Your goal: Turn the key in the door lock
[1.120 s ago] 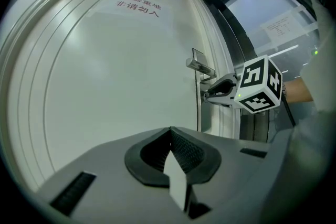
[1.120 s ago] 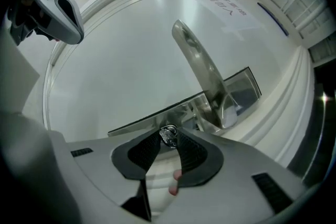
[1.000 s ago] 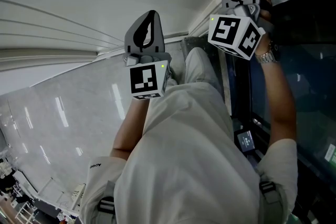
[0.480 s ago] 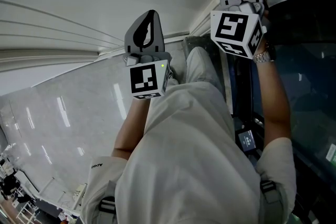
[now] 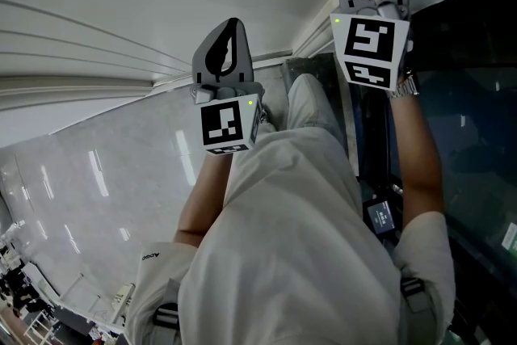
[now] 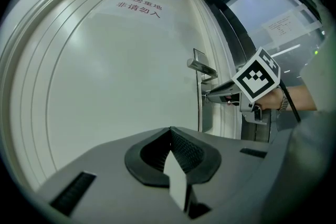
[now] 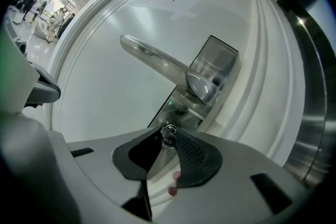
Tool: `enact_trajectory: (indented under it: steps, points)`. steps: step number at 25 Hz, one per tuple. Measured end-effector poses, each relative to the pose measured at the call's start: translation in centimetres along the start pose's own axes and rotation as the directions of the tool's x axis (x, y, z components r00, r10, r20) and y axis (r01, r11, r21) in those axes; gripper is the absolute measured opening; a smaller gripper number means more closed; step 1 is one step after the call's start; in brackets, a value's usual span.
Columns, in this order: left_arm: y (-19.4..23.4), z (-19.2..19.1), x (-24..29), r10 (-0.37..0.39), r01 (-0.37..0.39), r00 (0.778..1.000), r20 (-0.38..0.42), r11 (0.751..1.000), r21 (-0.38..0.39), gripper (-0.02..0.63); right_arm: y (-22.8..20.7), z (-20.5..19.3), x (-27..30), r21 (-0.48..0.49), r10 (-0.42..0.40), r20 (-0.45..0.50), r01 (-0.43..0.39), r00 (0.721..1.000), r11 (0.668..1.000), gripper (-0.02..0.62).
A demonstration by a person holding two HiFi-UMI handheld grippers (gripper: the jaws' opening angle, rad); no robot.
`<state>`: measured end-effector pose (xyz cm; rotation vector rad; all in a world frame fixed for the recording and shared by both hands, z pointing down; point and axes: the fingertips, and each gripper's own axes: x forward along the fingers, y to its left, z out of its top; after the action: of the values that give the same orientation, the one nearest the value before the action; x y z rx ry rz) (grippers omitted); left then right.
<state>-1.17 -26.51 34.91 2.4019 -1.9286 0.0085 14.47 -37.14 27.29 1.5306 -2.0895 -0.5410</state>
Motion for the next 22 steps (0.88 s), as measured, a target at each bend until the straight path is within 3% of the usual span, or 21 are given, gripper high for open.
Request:
enact_trajectory:
  steps: [7, 10, 12, 13, 17, 19, 22]
  points:
    - [0.00, -0.10, 0.13, -0.003, 0.003, 1.000, 0.001, 1.000, -0.003, 0.006, 0.06, -0.03, 0.13, 0.062, 0.015, 0.004, -0.016, 1.000, 0.998, 0.089]
    - [-0.06, -0.19, 0.08, -0.003, 0.003, 1.000, -0.004, 1.000, -0.002, 0.006, -0.18, -0.26, 0.07, 0.192, 0.048, 0.011, -0.049, 0.999, 0.980, 0.086]
    - [-0.07, -0.17, 0.06, -0.006, 0.006, 1.000, -0.004, 1.000, 0.000, 0.006, -0.46, -0.56, 0.10, 0.323, 0.063, 0.021, -0.067, 0.998, 0.944, 0.014]
    - [-0.02, -0.19, 0.06, -0.007, 0.007, 1.000, -0.004, 1.000, 0.001, 0.006, -0.57, -0.63, 0.12, 0.357, 0.057, 0.023, -0.062, 0.998, 0.932, 0.014]
    - [0.35, -0.46, 0.07, -0.004, 0.004, 1.000, -0.012, 1.000, 0.001, 0.006, -0.64, -0.78, 0.23, 0.394, 0.039, 0.023, -0.045, 0.999, 0.918, 0.012]
    - [0.49, -0.37, 0.07, 0.000, 0.000, 1.000, -0.010, 1.000, 0.001, 0.006, -0.65, -0.83, 0.29, 0.489, 0.073, 0.023, -0.075, 0.997, 0.869, 0.012]
    - [0.50, -0.24, -0.02, 0.001, -0.001, 1.000, -0.008, 1.000, 0.001, 0.006, -0.76, -0.86, 0.29, 0.655, 0.118, 0.038, -0.114, 0.992, 0.747, 0.014]
